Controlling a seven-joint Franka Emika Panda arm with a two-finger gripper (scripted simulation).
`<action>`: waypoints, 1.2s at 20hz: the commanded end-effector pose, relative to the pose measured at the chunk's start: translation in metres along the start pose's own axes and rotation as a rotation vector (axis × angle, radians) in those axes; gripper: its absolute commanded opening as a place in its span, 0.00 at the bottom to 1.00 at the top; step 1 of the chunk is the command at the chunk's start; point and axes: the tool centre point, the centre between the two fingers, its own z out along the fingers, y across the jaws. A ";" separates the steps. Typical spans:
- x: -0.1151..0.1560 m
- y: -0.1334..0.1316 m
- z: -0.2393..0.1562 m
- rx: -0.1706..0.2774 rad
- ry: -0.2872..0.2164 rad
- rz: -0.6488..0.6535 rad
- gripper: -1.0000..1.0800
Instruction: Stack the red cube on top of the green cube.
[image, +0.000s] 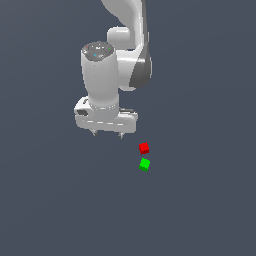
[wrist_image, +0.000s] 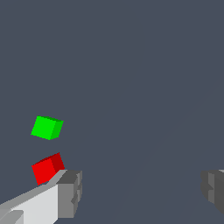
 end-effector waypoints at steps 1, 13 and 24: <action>0.000 0.000 0.000 0.000 0.000 0.000 0.96; -0.025 -0.075 0.060 0.023 -0.031 -0.172 0.96; -0.070 -0.153 0.126 0.046 -0.066 -0.366 0.96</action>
